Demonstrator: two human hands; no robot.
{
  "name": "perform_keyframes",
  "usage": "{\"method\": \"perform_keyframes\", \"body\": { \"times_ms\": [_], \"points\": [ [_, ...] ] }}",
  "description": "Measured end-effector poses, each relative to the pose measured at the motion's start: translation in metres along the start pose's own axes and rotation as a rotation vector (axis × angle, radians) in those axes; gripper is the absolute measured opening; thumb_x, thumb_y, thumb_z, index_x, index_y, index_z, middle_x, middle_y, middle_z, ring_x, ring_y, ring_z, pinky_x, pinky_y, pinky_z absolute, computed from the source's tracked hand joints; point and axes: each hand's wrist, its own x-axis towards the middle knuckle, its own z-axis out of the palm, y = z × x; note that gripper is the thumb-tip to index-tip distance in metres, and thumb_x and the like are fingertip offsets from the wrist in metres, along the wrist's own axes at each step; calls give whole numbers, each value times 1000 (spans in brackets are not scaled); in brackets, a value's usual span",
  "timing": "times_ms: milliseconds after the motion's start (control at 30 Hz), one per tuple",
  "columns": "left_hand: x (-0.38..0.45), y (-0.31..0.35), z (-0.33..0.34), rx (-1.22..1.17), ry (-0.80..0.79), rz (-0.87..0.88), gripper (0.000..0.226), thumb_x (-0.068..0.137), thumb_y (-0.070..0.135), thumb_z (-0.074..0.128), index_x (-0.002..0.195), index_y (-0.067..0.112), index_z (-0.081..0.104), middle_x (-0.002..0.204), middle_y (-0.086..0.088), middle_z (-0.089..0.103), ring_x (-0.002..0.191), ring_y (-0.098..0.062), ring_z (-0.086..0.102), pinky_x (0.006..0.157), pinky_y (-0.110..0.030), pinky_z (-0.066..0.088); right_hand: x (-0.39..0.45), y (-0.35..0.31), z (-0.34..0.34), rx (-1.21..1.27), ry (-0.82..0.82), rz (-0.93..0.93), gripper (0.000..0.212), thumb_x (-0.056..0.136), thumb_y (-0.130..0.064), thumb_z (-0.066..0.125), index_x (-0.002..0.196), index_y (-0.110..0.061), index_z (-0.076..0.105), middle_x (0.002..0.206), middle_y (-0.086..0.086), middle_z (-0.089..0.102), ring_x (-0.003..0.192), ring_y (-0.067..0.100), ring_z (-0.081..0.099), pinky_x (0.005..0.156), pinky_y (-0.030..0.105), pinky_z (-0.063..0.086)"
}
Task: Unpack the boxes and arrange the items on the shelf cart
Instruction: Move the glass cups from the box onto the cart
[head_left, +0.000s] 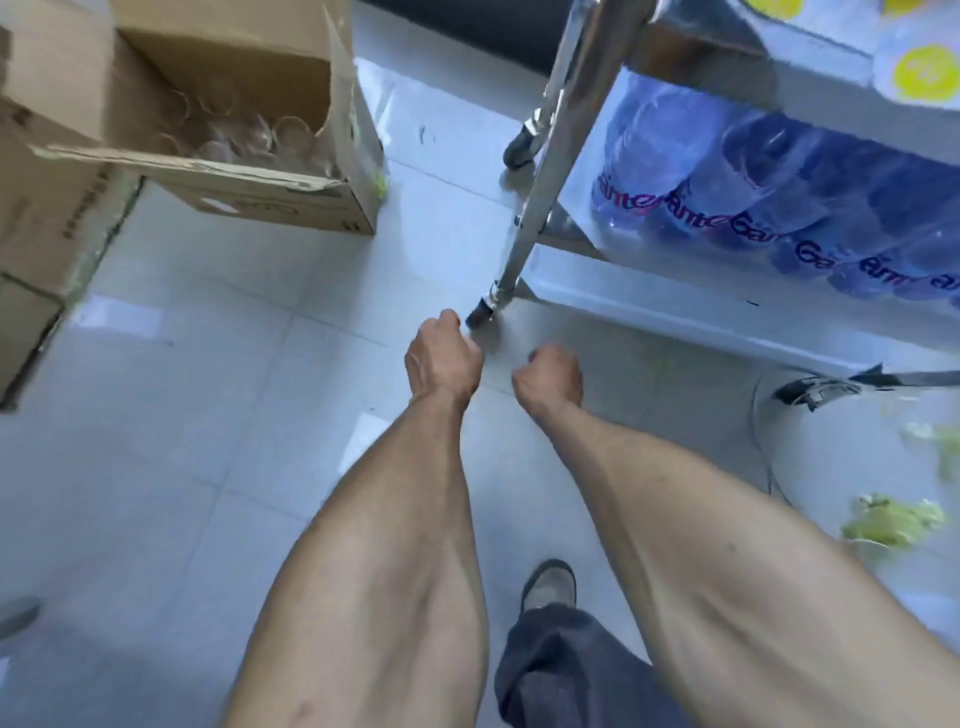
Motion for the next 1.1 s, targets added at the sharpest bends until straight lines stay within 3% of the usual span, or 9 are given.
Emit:
{"method": "perform_keyframes", "body": {
  "times_ms": [167, 333, 533, 700, 867, 1100],
  "points": [
    [8, -31, -71, 49, 19, -106, 31, 93, 13, 45, 122, 9, 55, 116, -14, 59, 102, -34, 59, 74, -33, 36, -44, -73, 3, -83, -116, -79, 15, 81, -5, 51, 91, -10, 61, 99, 14, 65, 93, 33, 64, 65, 25, 40],
    [54, -54, -145, 50, 61, -176, 31, 94, 12, 45, 124, 10, 55, 120, -14, 57, 108, -34, 58, 80, -37, 42, -50, -161, 3, -35, -30, -122, 32, 82, -3, 46, 110, -10, 62, 105, 14, 63, 98, 35, 61, 77, 31, 50],
    [125, -72, -210, 49, 108, -217, 31, 94, 15, 47, 123, 10, 55, 122, -15, 55, 111, -36, 57, 90, -42, 44, -22, -266, 2, -73, 61, -285, 31, 84, -4, 46, 110, -8, 62, 108, 14, 61, 95, 34, 60, 68, 30, 42],
    [201, -73, -239, 76, 147, -227, 28, 92, 15, 49, 117, 8, 57, 120, -17, 58, 116, -35, 53, 95, -43, 43, 18, -355, -2, -30, 21, -378, 24, 85, -6, 48, 105, -10, 61, 103, 14, 59, 93, 34, 60, 69, 30, 43],
    [302, -69, -264, 36, 159, -292, 29, 88, 11, 47, 115, 8, 58, 121, -15, 60, 117, -34, 52, 95, -41, 42, 76, -440, 3, -60, -42, -406, 21, 88, -7, 48, 108, -8, 55, 109, 17, 55, 101, 36, 57, 82, 36, 47],
    [382, -85, -272, 43, 51, -373, 34, 86, 15, 53, 118, 7, 58, 124, -16, 59, 120, -34, 52, 98, -40, 44, 131, -492, 35, -145, -160, -305, 25, 94, -15, 50, 118, -10, 50, 119, 15, 49, 111, 32, 54, 93, 36, 47]
  ]
}}
